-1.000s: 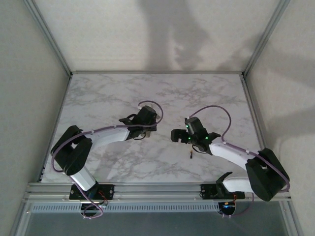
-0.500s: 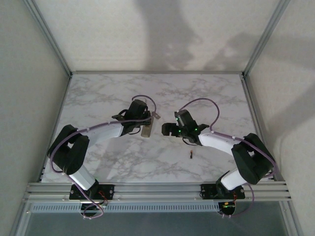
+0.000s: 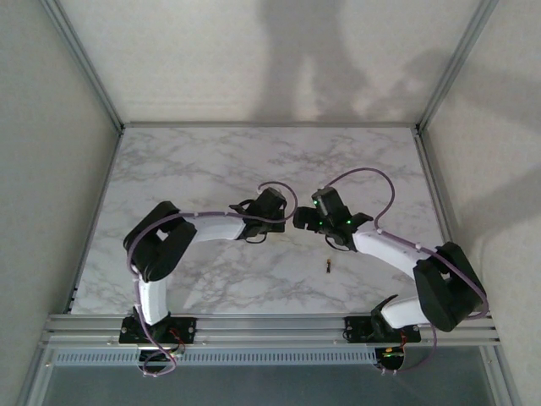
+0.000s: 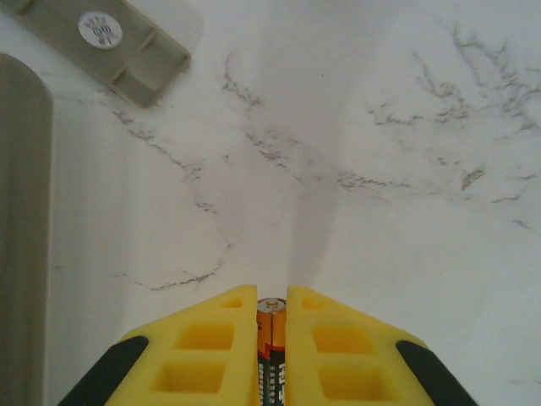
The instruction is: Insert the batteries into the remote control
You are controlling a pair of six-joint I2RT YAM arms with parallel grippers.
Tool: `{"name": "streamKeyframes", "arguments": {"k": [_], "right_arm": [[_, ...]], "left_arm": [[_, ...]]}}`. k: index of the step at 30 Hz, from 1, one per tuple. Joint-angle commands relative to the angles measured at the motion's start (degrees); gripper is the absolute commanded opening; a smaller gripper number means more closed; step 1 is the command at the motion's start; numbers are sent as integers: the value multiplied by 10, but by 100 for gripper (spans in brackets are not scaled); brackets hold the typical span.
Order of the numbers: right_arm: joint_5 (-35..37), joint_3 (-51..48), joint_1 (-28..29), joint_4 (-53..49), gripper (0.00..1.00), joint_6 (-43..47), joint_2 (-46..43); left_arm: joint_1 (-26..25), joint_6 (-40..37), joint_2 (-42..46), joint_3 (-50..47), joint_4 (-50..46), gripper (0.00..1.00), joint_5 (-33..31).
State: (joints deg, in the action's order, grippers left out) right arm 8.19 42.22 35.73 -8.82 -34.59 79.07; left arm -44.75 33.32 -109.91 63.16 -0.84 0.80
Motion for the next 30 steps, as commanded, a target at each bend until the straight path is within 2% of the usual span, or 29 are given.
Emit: {"name": "streamKeyframes", "arguments": {"k": [1,5,10,13,20,27,30], "right_arm": [[17,-10,-1,-22,90,-13,-15],[14,-8,-1,-28,90,-18,-12],[3,-3,-1,-34,90,-26,-11],[-6,3,-1,-40,86,-32,-9],[-48,52,9,-57,61,-40,45],[-38,164,47,-110,48,-43,154],[-37,211,57,-130,43,-46,203]], "left_arm": [[-8,27,-20,21,-25,12,-30],[-12,36,-33,23,-29,14,-30],[-12,40,-27,17,-27,29,-24],[-11,40,-1,14,-30,33,-32],[20,44,102,-23,-34,36,-38],[95,34,224,-126,-17,36,-46],[141,29,255,-181,8,33,-20]]}}
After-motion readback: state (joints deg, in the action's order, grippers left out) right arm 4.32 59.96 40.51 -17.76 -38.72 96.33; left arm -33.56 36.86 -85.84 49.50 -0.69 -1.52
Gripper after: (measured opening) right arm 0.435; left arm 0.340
